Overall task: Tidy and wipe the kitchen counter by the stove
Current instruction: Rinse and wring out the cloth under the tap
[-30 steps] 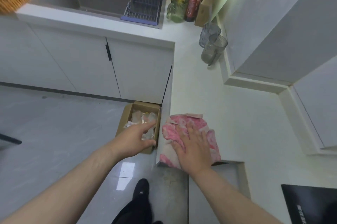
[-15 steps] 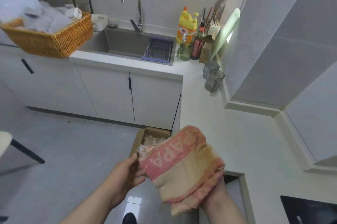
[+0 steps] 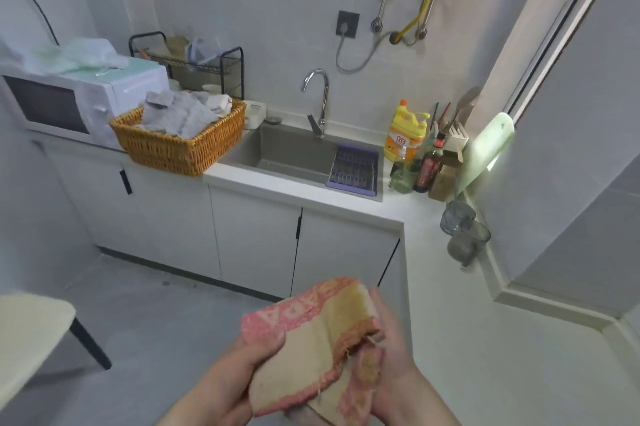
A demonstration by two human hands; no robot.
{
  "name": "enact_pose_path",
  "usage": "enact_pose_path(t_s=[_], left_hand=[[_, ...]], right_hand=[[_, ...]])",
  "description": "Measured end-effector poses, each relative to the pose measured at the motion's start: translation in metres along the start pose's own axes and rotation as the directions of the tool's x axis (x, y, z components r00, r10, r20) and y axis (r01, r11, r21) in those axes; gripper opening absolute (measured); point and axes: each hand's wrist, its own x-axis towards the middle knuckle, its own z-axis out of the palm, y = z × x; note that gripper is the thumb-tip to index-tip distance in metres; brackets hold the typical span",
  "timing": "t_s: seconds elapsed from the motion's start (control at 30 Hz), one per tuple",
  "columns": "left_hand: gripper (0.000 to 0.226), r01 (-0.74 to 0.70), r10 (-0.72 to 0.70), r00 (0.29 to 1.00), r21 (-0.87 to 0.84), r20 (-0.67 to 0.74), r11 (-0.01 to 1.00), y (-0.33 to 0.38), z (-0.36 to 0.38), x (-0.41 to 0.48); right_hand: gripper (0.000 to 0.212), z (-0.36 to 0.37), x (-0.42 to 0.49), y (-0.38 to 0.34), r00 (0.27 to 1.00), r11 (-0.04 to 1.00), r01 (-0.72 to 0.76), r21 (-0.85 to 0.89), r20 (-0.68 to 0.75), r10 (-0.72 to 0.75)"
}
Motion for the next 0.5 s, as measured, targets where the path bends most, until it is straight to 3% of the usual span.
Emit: enact_pose_path(t_s=[0.07,0.17,0.23,0.33,0.5], left_hand=[[0.056,-0.079,0.082,0.996,0.068,-0.045,0.995,0.03,-0.02,0.008],[0.04,-0.21,0.219,0.975,0.151,-0.046,0.966,0.084,-0.047,0.02],[0.034,-0.241,0.249,0.968,0.167,-0.03,0.956,0.116,-0.059,0.025],[0.05,-0.22,0.226,0.974,0.189,-0.01,0.957,0.157,-0.073,0.035],[0.043,-0.175,0.179,0.984,0.254,0.009,0.951,0.207,-0.087,0.067]], right_hand=[[0.077,0.021,0.023,0.004,0.995,0.997,-0.029,-0.07,-0.101,0.022],[0.05,0.05,0.06,0.003,0.993,0.99,-0.077,-0.118,0.079,0.086],[0.038,0.067,0.087,0.007,0.993,0.975,-0.063,-0.212,0.082,0.082],[0.045,0.08,0.126,0.009,0.996,0.981,-0.021,-0.193,0.085,0.038],[0.061,0.096,0.176,-0.002,0.999,0.975,-0.01,-0.224,0.045,0.02]])
